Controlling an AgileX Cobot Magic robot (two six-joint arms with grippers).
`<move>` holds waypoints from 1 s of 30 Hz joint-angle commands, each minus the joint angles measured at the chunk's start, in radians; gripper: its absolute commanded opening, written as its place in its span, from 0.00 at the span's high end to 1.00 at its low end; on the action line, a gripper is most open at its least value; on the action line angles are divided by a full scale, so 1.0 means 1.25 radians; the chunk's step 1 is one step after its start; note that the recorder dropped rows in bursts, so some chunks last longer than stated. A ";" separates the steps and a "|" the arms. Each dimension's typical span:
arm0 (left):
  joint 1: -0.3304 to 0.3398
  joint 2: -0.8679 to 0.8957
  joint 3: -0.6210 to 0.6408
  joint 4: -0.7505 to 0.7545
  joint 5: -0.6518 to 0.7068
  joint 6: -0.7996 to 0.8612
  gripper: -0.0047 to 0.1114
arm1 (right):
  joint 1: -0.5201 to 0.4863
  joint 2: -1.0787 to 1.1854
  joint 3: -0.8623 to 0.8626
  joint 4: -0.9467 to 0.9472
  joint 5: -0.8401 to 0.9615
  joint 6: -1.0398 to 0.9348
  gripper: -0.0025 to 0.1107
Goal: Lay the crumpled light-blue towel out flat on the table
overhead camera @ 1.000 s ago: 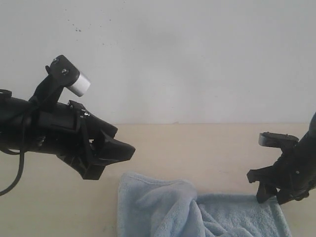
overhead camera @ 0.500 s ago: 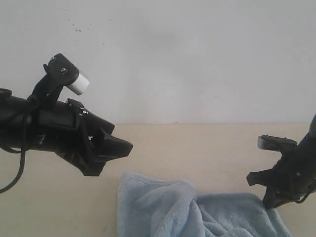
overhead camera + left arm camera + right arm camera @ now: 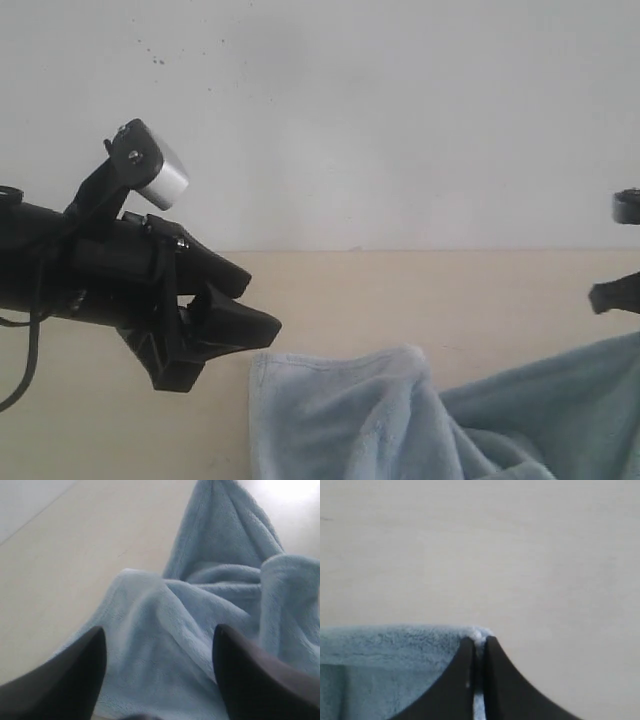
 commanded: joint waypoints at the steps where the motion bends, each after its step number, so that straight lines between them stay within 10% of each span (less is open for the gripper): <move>1: -0.001 -0.005 0.003 0.002 0.035 0.008 0.45 | -0.070 -0.007 0.005 -0.178 0.085 0.107 0.98; 12: -0.001 -0.005 0.003 0.002 0.035 0.008 0.45 | -0.206 -0.007 0.005 -0.036 0.143 0.057 0.95; 20: -0.001 -0.005 0.003 -0.022 0.042 0.008 0.45 | -0.206 -0.012 0.003 0.057 0.138 0.016 0.51; 30: -0.001 -0.005 0.003 -0.052 0.047 0.008 0.45 | -0.107 -0.009 0.003 0.646 0.092 -0.379 0.49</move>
